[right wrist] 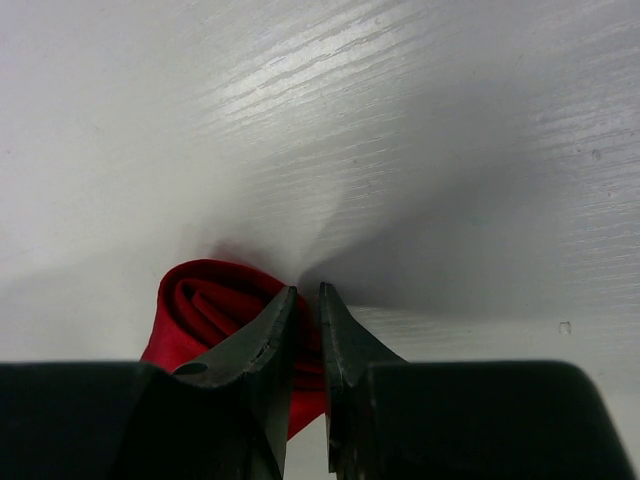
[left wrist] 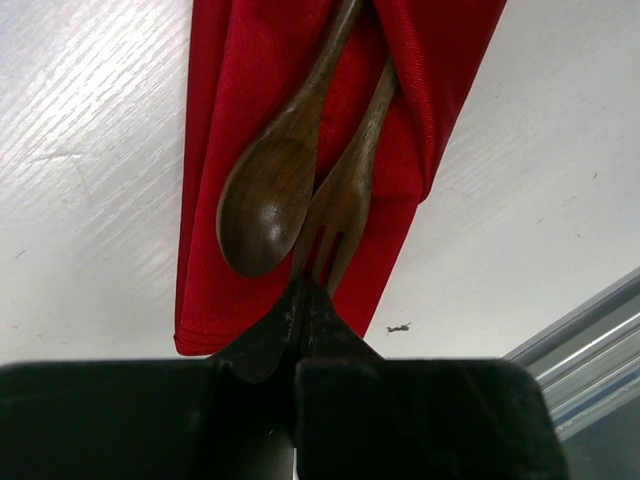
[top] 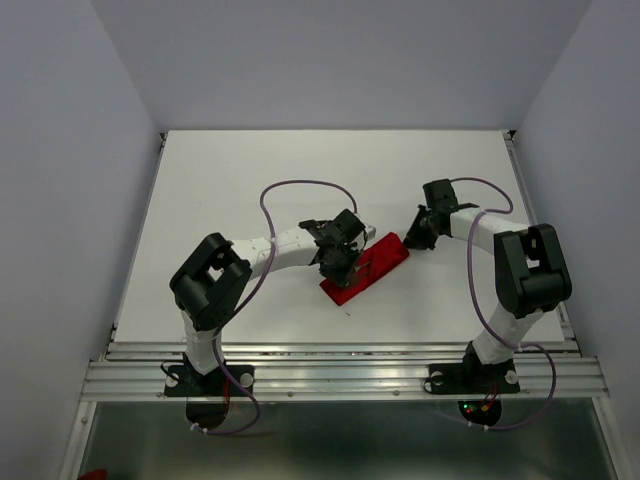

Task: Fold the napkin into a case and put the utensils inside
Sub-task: Stuff the fork into the folded napkin.

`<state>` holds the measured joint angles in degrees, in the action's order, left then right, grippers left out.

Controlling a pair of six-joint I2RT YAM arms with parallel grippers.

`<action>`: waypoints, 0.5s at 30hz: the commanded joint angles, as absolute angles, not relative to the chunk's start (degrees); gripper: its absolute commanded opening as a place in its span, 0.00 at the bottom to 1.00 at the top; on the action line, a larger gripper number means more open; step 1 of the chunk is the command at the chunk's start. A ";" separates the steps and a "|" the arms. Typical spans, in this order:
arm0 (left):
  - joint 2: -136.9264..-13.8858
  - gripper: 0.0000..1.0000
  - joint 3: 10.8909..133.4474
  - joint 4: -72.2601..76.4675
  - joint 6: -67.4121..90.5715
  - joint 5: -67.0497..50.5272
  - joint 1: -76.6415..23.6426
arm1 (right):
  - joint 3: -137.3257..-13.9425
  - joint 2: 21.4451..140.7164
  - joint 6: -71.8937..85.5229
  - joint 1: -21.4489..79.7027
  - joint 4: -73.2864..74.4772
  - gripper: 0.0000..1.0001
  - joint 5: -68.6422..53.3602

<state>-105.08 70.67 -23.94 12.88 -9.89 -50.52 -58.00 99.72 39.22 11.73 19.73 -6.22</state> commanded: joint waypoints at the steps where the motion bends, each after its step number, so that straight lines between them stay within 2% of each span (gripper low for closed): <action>1: -101.60 0.00 70.58 -25.40 11.95 -7.47 -50.54 | -57.66 97.21 38.85 12.22 19.69 0.20 -5.18; 15: -101.51 0.00 67.59 -24.96 11.43 -7.03 -50.45 | -57.74 97.65 38.76 12.22 19.86 0.20 -4.92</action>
<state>-104.71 68.58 -24.25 12.47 -7.92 -50.52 -58.00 99.68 39.22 11.73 19.73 -6.00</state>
